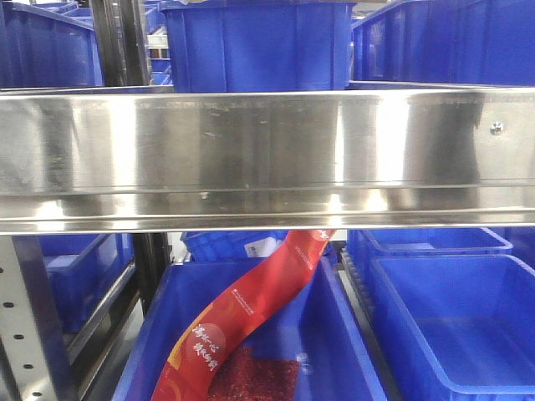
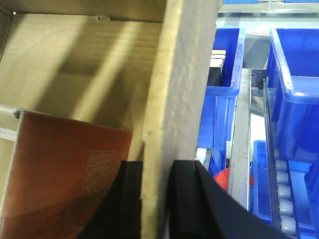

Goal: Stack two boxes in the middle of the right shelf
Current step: 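Raise and push the boxes onto the middle shelf with both grippers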

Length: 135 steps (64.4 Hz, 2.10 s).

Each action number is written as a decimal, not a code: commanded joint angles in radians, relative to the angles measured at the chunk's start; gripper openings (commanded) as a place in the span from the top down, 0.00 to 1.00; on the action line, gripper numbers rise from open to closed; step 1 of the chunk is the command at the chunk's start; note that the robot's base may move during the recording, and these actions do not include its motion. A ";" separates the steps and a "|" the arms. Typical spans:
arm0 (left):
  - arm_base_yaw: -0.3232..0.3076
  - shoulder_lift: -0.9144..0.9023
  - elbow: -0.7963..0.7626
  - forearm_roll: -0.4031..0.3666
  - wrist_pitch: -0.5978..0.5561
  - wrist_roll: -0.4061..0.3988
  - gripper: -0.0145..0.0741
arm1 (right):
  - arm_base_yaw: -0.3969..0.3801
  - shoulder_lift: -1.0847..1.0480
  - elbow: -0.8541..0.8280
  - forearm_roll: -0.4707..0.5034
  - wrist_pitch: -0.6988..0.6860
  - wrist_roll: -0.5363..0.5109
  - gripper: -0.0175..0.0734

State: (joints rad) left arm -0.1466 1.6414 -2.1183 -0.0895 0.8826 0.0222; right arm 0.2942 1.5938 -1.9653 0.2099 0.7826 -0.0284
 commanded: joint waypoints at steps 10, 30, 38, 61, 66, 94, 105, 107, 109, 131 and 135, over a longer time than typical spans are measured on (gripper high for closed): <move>-0.034 -0.030 -0.011 -0.006 0.222 0.000 0.96 | -0.003 -0.035 -0.017 0.014 0.143 -0.005 0.98; -0.198 0.004 0.063 0.129 0.338 -0.006 0.96 | -0.003 0.010 -0.011 0.014 0.307 -0.005 0.98; -0.196 0.047 0.075 0.138 0.338 -0.032 0.96 | -0.003 0.055 -0.009 0.012 0.320 -0.005 0.98; -0.186 0.109 0.075 0.145 0.338 -0.050 0.84 | -0.003 0.128 -0.009 0.010 0.348 -0.005 0.71; -0.186 0.109 0.069 0.145 0.338 -0.050 0.64 | -0.003 0.128 -0.018 0.010 0.354 -0.005 0.44; -0.186 0.058 0.048 0.149 0.338 -0.055 0.23 | -0.003 0.065 -0.078 -0.013 0.362 -0.005 0.19; -0.186 -0.024 0.045 0.174 0.338 -0.055 0.26 | -0.003 -0.005 -0.078 -0.022 0.368 -0.005 0.37; -0.186 -0.038 0.045 0.180 0.338 -0.055 0.29 | -0.003 -0.016 -0.078 -0.027 0.370 -0.005 0.43; -0.186 -0.050 0.047 0.184 0.338 -0.055 0.33 | -0.003 -0.031 -0.074 -0.031 0.371 -0.005 0.50; -0.186 -0.357 0.435 0.235 0.169 -0.055 0.96 | -0.003 -0.250 0.178 -0.103 0.254 -0.050 0.99; -0.186 -0.437 0.540 0.235 0.079 -0.055 0.96 | -0.003 -0.304 0.264 -0.103 0.199 -0.052 0.99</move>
State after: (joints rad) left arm -0.3282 1.2979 -1.6917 0.1419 1.0800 -0.0332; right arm 0.2930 1.3489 -1.7783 0.1197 1.0512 -0.0609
